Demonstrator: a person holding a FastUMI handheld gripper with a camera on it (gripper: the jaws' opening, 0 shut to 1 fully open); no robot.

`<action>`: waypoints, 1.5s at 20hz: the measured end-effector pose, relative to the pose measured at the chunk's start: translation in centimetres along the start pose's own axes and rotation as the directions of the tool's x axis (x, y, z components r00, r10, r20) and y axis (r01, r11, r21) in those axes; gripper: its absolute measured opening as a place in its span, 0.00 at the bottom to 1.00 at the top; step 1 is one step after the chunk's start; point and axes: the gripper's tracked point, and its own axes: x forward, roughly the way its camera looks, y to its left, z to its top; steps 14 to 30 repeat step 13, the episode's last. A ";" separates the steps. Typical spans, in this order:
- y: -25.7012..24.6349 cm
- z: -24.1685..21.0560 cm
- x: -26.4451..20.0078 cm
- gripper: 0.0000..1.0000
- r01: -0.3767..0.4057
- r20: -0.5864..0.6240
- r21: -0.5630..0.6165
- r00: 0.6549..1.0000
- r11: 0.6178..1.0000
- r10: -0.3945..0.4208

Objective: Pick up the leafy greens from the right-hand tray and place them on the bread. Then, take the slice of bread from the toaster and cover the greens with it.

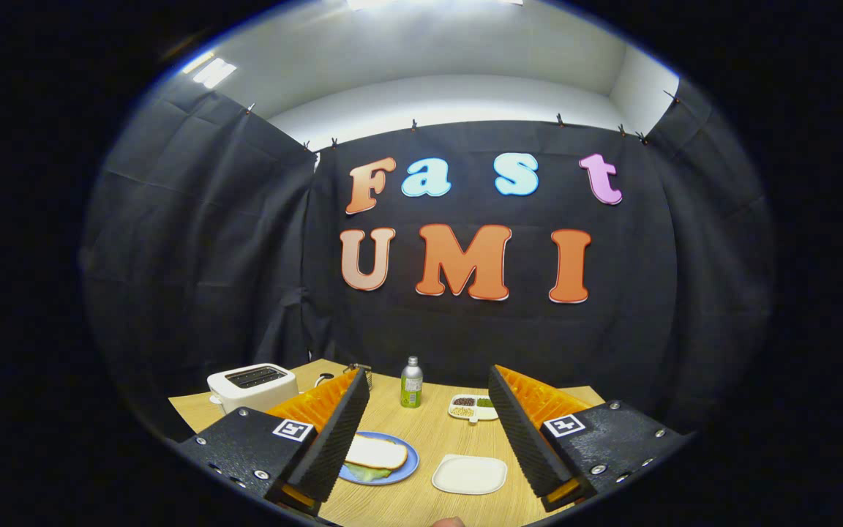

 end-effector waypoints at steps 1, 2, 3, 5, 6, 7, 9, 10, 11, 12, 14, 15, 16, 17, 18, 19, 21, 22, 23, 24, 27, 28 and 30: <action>-0.2 0.5 -0.5 0.98 0.018 0.023 -0.011 1.000 1.000 -0.018; -0.3 0.9 -0.8 0.98 0.037 0.040 -0.011 0.999 0.999 -0.037; -0.5 1.1 -1.3 0.98 0.055 0.048 0.001 0.997 0.998 -0.055; -0.5 1.3 -1.8 0.99 0.066 0.057 0.030 0.996 0.997 -0.068; -0.3 0.8 -2.1 0.99 0.056 0.056 0.034 0.997 0.998 -0.058; -0.1 0.6 -2.3 0.99 0.048 0.061 0.028 0.997 0.998 -0.050; -0.7 0.0 -2.3 0.99 0.076 0.074 0.015 0.994 0.997 -0.077; -0.9 -0.3 -2.4 0.99 0.093 0.078 0.011 0.993 0.996 -0.093; -1.1 -0.4 -2.3 0.99 0.106 0.082 0.008 0.991 0.994 -0.106; -1.2 -0.3 -2.4 0.99 0.114 0.090 0.007 0.989 0.993 -0.115; -1.4 -0.1 -2.4 0.99 0.122 0.102 0.004 0.987 0.993 -0.122; -1.4 -0.1 -2.4 0.99 0.122 0.102 0.004 0.987 0.993 -0.122; -1.4 -0.1 -2.4 0.99 0.122 0.102 0.004 0.987 0.993 -0.122; -1.4 -0.1 -2.4 0.99 0.122 0.102 0.004 0.987 0.993 -0.122; -1.4 -0.1 -2.4 0.99 0.122 0.102 0.004 0.987 0.993 -0.122; -1.4 -0.1 -2.4 0.99 0.122 0.102 0.004 0.987 0.993 -0.122; -1.4 -0.1 -2.4 0.99 0.122 0.102 0.004 0.987 0.993 -0.122; -1.4 -0.1 -2.4 0.99 0.122 0.102 0.004 0.987 0.993 -0.122; -1.4 -0.1 -2.4 0.99 0.122 0.102 0.004 0.987 0.993 -0.122; -1.4 -0.1 -2.4 0.99 0.122 0.102 0.004 0.987 0.993 -0.122; -1.4 -0.1 -2.4 0.99 0.122 0.102 0.004 0.987 0.993 -0.122; -1.4 -0.1 -2.4 0.99 0.122 0.102 0.004 0.987 0.993 -0.122; -1.4 -0.1 -2.4 0.99 0.122 0.102 0.004 0.987 0.993 -0.122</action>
